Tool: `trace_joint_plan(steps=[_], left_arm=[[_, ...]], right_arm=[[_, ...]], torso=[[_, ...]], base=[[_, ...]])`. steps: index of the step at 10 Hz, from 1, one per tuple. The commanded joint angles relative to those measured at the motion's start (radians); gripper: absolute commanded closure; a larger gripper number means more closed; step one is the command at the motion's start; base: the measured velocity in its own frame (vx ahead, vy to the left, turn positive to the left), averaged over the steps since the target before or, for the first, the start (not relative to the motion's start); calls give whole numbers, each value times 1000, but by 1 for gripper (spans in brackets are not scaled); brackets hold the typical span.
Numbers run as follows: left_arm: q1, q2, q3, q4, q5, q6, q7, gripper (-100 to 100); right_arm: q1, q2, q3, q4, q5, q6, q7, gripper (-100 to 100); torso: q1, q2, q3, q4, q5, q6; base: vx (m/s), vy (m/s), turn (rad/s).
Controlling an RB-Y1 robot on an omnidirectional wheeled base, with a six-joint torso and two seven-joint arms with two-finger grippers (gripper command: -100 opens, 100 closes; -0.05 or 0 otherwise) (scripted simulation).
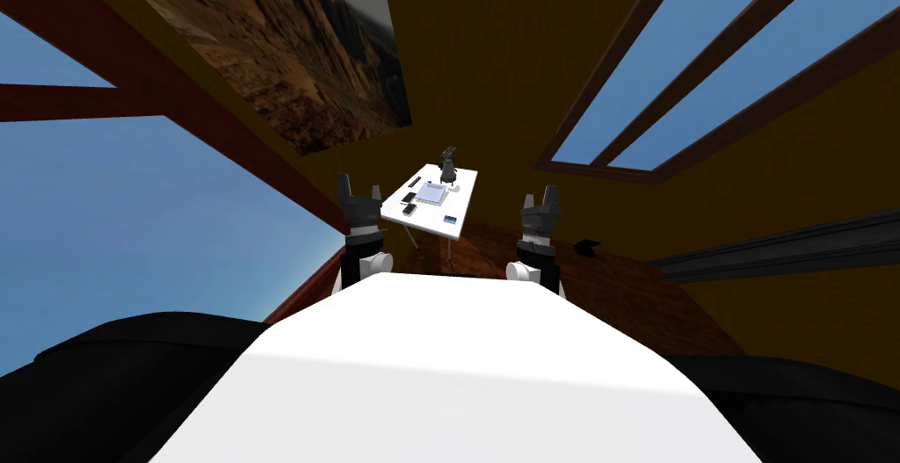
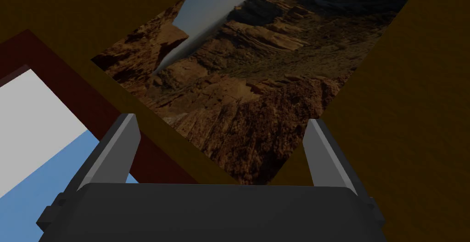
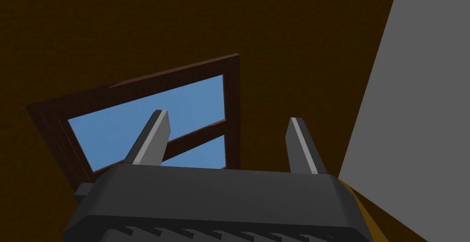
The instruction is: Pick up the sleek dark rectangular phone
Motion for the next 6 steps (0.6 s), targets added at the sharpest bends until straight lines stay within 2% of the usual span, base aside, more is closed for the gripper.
trace_joint_plan(steps=[1, 4, 6], left_arm=[[17, 36, -9, 15, -10, -8, 0, -100], [50, 104, -30, 58, -30, -28, 3, -100], [77, 160, -50, 102, -45, -48, 7, -100]], right_arm=[[0, 0, 0, 0, 0, 0, 0, 0], [0, 0, 0, 0, 0, 0, 0, 0], [0, 0, 0, 0, 0, 0, 0, 0]], torso=[[0, 0, 0, 0, 0, 0], [-3, 6, 3, 1, -1, 0], [-3, 4, 2, 1, -1, 0]], base=[[-48, -13, 12], [-78, -44, -4], [-33, -48, -30]])
